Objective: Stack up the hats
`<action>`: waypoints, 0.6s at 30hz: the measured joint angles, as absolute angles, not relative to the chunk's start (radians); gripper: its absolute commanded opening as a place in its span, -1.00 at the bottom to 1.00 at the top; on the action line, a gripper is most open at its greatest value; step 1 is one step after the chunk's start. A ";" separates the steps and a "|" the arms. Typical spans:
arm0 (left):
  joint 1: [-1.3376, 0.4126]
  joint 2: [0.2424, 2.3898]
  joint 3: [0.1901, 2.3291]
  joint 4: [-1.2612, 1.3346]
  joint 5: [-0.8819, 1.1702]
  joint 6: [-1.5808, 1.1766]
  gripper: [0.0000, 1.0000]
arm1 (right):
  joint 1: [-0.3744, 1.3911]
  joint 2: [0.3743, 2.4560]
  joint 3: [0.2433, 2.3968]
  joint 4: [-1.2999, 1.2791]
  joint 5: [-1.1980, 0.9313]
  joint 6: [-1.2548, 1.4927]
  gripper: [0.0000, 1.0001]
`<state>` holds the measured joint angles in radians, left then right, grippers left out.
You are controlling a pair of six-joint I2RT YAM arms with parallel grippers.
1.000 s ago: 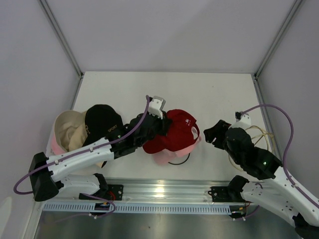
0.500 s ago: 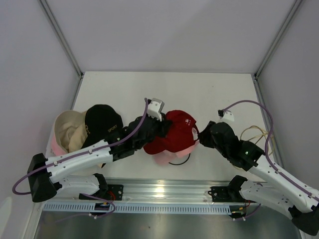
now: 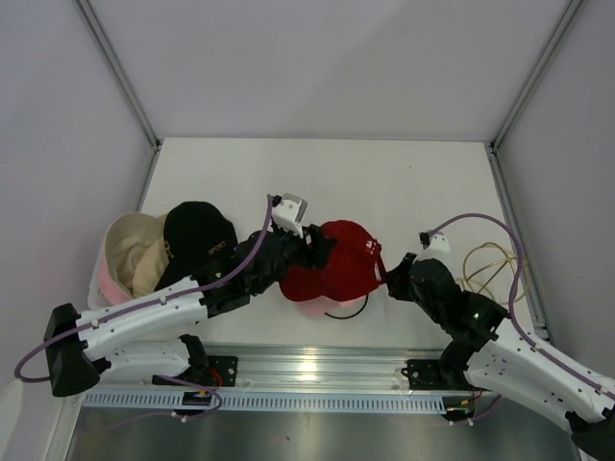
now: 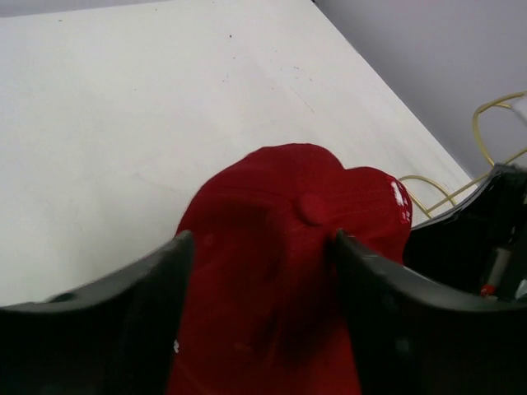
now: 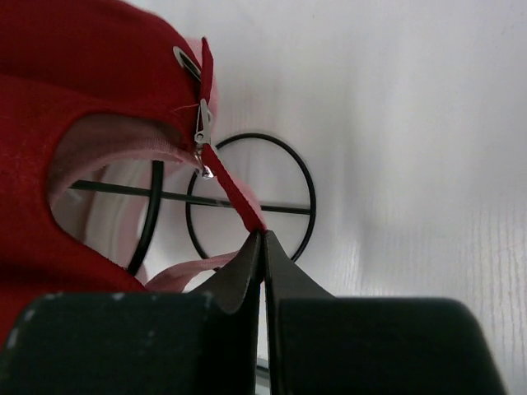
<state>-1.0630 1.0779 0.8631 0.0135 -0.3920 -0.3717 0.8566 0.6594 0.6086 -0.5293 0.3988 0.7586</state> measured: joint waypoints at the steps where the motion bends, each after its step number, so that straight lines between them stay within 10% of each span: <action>1: -1.064 1.074 0.863 0.010 -0.399 -0.371 0.60 | 0.863 0.656 0.581 -0.511 0.400 0.757 -1.00; 3: -1.065 1.060 0.865 -0.008 -0.429 -0.368 0.97 | 0.872 0.653 0.540 -0.473 0.403 0.755 -1.00; 18: -0.701 0.877 1.029 -0.350 -0.764 -0.461 0.99 | 0.886 0.750 0.484 -0.345 0.441 0.695 -1.00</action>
